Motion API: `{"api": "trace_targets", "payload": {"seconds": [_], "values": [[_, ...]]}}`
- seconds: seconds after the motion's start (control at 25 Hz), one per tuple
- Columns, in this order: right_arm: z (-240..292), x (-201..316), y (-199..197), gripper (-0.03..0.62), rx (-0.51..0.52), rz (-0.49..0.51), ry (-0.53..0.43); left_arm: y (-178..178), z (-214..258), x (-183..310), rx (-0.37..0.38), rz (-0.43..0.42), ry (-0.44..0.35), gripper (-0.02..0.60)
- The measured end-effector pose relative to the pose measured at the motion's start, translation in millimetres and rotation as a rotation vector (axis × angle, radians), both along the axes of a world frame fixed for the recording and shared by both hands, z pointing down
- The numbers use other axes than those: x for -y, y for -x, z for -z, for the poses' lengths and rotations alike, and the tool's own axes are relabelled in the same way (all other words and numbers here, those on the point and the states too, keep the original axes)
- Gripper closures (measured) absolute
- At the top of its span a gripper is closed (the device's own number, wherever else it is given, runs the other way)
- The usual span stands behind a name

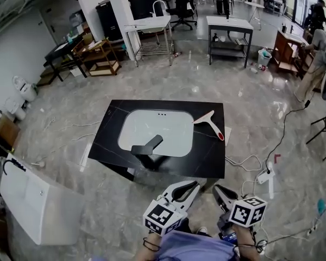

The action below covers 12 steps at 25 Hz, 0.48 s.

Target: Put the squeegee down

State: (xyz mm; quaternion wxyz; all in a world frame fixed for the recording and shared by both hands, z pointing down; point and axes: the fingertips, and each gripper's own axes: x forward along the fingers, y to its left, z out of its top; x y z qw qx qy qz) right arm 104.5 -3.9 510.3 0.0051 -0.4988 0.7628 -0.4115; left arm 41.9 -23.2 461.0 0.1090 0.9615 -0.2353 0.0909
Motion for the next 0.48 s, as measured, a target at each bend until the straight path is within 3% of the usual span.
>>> {"api": "trace_targets", "payload": {"seconds": [0.24,0.48], "values": [[5,-45,-15,0.566,-0.008,0.013,-0.039,-5,-3,-56,0.015,0.056,-0.008,0.555],[10,-81,-5,0.566,-0.056,0.113,-0.070,-4,-5,-97,0.029,0.105,-0.019,0.555]]}}
